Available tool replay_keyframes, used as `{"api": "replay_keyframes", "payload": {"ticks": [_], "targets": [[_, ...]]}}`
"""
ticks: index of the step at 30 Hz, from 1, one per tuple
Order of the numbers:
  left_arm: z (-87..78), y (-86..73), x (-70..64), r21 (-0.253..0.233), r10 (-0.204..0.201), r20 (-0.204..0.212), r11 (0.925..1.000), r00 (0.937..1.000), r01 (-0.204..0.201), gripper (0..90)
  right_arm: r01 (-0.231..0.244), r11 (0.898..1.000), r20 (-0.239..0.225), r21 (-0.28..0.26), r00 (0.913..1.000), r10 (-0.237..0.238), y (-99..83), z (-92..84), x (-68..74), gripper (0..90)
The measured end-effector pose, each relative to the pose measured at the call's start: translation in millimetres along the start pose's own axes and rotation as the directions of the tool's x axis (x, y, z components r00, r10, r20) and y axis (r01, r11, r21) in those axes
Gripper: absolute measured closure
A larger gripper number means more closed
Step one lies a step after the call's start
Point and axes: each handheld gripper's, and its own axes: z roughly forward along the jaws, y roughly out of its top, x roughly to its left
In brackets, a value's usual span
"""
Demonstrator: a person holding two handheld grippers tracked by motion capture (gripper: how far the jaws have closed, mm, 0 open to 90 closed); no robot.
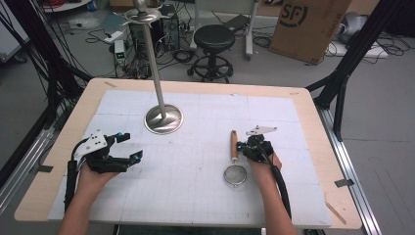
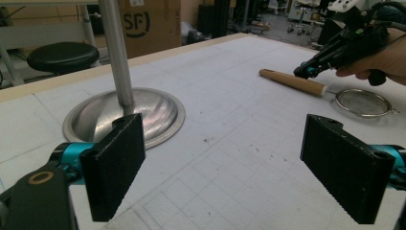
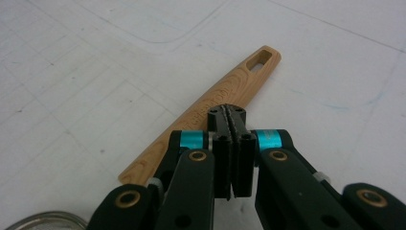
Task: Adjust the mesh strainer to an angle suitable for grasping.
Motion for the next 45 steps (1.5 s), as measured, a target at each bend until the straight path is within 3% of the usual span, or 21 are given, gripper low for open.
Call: {"api": "replay_keyframes", "payload": {"ticks": [8,13,25,31,35,38,41,43,45], "targets": [[-0.6,0.5,-0.2,-0.009,-0.004,0.001,0.9999,1.0000,0.004,16.0,0.070,0.997,-0.047,0.022,0.9965,-0.069,12.1,6.9,20.8,89.2],[-0.8,0.6,0.3,-0.014,-0.012,0.006,0.9998,0.9999,0.012,16.0,0.105,0.994,-0.097,0.025,0.9901,-0.102,18.5,10.1,30.8,89.3],[-0.2,0.3,0.0,-0.009,-0.010,0.006,0.9999,0.9999,0.010,16.0,0.179,0.983,-0.155,0.043,0.9731,-0.170,23.6,13.1,52.0,89.2],[0.4,0.0,-0.9,-0.004,-0.007,0.010,1.0000,0.9999,0.007,16.2,0.217,0.975,-0.197,0.052,0.9591,-0.203,24.9,13.9,65.2,89.3],[0.0,0.3,-0.5,-0.005,-0.007,0.009,1.0000,0.9999,0.007,16.2,0.255,0.966,-0.232,0.052,0.9436,-0.237,25.9,14.6,73.7,89.2],[0.0,0.2,0.1,-0.006,-0.007,0.009,1.0000,0.9999,0.007,16.1,0.268,0.962,-0.248,0.053,0.9366,-0.248,26.2,14.1,78.8,89.2],[-0.1,0.3,-0.3,-0.006,-0.007,0.007,1.0000,0.9999,0.007,16.1,0.282,0.958,-0.232,0.046,0.9362,-0.264,26.6,11.9,79.7,82.2],[-0.5,0.5,-0.6,-0.009,-0.007,0.008,0.9999,0.9999,0.008,16.2,0.258,0.966,-0.217,0.028,0.9446,-0.246,26.9,7.4,78.7,79.8],[-1.1,0.8,-0.2,-0.007,-0.003,0.007,1.0000,1.0000,0.004,16.2,0.250,0.968,-0.212,0.001,0.9464,-0.244,26.7,1.3,77.1,78.6]]}}
